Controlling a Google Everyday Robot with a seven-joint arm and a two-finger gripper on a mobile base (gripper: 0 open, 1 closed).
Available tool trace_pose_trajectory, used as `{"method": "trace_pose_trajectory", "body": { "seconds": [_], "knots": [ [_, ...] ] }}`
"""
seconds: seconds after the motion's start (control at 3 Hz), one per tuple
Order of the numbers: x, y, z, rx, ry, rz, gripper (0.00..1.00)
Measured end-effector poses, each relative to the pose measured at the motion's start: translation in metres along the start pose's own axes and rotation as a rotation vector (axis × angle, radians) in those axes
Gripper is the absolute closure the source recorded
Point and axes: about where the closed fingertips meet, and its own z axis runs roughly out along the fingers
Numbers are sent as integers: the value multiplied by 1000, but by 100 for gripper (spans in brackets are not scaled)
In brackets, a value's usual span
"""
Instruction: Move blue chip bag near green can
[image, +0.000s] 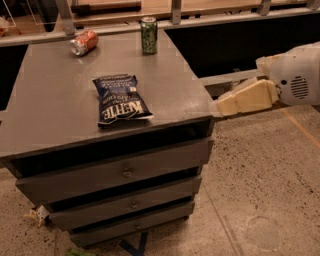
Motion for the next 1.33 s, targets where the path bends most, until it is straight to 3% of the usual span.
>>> {"method": "trace_pose_trajectory", "body": {
  "seconds": [0.33, 0.67, 1.33],
  "knots": [
    [4, 12, 20, -32, -45, -7, 0],
    [7, 32, 63, -76, -126, -51, 0],
    [-2, 56, 134, -93, -201, -117, 0]
  ]
}}
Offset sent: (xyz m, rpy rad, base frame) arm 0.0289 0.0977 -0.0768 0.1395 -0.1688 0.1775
